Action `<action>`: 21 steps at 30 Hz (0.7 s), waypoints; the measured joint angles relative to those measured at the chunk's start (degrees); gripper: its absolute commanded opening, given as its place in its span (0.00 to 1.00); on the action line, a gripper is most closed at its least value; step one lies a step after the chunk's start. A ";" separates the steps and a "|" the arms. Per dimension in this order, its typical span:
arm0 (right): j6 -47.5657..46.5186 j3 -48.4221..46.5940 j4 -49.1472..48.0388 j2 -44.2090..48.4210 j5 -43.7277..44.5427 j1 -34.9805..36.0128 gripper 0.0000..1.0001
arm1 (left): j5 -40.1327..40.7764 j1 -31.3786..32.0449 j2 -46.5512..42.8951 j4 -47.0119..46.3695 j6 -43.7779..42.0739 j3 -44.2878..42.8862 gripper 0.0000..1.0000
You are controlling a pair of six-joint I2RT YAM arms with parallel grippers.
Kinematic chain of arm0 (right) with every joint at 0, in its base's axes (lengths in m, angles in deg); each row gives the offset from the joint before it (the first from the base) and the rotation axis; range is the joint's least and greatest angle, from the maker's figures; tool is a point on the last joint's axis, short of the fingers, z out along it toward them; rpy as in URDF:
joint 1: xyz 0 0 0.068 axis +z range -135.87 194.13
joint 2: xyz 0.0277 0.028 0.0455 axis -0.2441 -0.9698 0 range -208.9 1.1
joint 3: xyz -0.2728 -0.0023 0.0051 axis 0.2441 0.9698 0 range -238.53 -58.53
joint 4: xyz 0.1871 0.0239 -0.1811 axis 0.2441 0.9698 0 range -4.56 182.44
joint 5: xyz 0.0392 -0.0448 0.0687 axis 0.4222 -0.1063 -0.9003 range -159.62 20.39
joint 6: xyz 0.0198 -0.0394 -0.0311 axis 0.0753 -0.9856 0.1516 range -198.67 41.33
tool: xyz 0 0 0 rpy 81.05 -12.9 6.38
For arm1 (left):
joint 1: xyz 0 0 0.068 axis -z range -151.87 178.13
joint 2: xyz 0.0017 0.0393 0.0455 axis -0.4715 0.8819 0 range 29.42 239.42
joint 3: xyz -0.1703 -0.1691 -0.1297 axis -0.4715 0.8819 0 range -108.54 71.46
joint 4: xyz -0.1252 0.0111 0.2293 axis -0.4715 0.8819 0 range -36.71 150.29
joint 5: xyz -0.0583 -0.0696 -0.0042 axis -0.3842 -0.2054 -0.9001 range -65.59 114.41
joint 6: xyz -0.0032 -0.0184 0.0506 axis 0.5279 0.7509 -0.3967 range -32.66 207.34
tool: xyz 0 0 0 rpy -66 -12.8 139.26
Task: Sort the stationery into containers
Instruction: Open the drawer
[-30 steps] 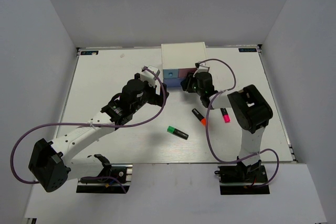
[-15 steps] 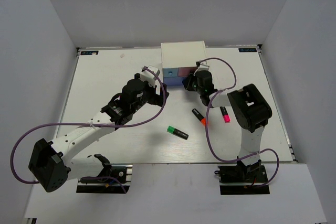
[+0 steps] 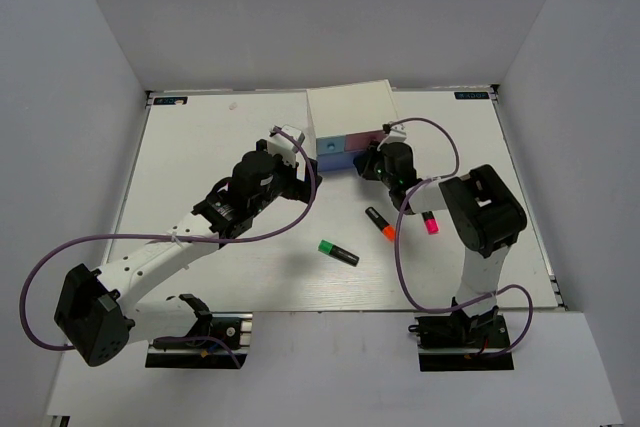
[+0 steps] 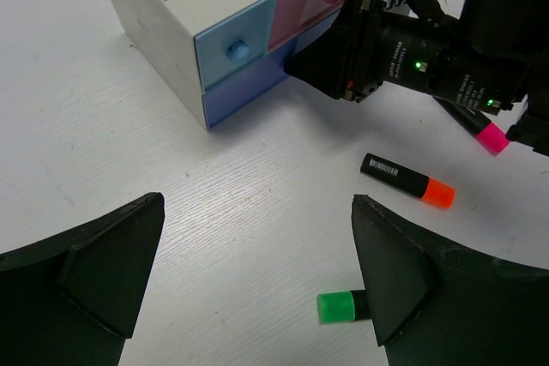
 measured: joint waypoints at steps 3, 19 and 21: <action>1.20 3.04 -0.42 2.05 -0.98 -0.33 0.11 | -0.02 0.00 0.02 0.00 0.00 0.00 1.00; 3.93 13.68 1.51 11.85 -5.22 -0.26 0.10 | -0.74 0.00 1.70 -0.42 -0.02 0.00 1.00; 3.96 14.93 1.81 13.09 -5.62 -0.24 0.14 | -1.33 0.00 1.70 -0.48 -0.09 0.00 1.00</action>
